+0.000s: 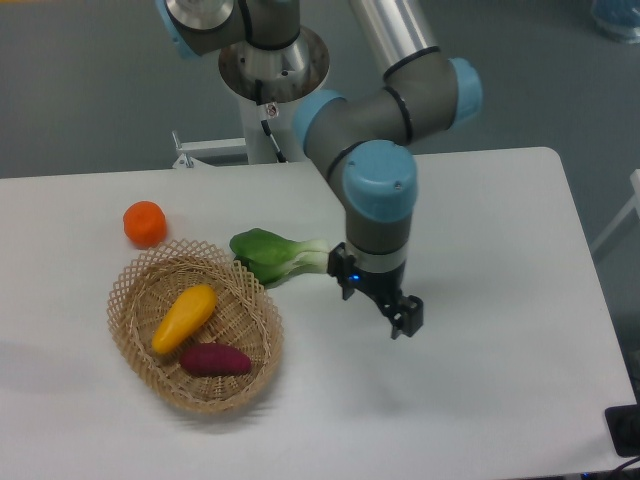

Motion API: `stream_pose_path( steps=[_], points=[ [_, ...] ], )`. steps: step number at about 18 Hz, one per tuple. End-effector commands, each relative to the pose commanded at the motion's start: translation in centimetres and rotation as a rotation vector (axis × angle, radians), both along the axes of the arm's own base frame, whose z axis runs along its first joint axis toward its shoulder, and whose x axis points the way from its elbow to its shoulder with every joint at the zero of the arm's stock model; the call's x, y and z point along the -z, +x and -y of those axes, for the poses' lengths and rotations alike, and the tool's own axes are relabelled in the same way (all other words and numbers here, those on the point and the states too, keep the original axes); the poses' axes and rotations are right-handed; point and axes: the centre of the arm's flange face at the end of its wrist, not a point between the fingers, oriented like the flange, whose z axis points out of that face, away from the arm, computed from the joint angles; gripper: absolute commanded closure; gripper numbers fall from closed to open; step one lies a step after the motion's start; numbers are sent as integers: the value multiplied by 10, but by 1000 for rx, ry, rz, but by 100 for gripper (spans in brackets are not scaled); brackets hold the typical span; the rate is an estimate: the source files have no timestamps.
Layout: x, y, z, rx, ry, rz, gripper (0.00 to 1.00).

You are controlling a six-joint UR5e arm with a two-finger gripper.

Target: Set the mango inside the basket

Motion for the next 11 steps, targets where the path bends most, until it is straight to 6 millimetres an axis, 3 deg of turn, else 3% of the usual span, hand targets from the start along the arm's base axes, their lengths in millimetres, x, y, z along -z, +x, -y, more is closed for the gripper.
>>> stream_pose_path(
  steps=[4, 11],
  points=[
    [0, -10, 0, -10, -22, 20, 0],
    [-2, -44, 28, -17, -40, 30, 0]
  ],
)
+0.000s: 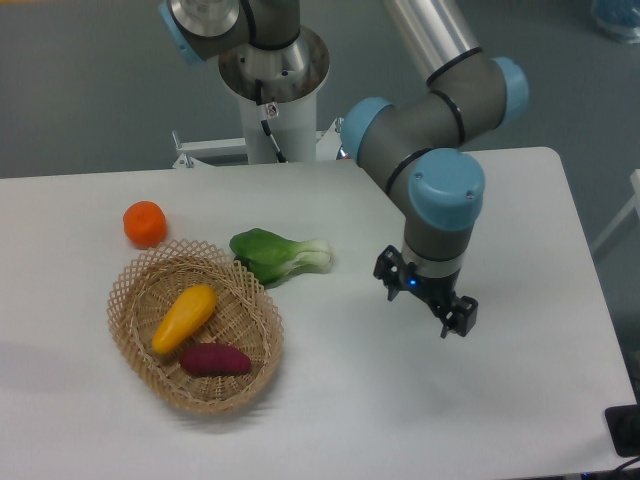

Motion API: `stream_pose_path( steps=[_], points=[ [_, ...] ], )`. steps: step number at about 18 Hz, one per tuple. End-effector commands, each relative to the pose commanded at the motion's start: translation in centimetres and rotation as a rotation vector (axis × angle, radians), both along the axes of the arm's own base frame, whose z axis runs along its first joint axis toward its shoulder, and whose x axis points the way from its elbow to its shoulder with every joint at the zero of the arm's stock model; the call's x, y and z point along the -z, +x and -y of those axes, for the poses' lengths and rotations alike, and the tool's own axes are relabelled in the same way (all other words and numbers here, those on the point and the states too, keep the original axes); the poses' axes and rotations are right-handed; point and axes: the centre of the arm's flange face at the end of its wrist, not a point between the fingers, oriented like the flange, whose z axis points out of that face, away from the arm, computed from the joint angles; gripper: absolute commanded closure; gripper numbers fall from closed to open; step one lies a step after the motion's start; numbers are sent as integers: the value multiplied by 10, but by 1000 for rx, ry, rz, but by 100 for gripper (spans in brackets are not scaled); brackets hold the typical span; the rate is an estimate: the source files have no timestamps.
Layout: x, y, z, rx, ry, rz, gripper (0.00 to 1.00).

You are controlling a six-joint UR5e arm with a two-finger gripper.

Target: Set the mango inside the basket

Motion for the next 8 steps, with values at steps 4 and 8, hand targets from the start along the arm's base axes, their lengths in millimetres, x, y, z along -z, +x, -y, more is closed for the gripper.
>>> stream_pose_path(
  steps=[4, 8],
  points=[
    [1, -2, 3, 0, -5, 1, 0],
    [3, -1, 3, 0, -7, 1, 0]
  ],
)
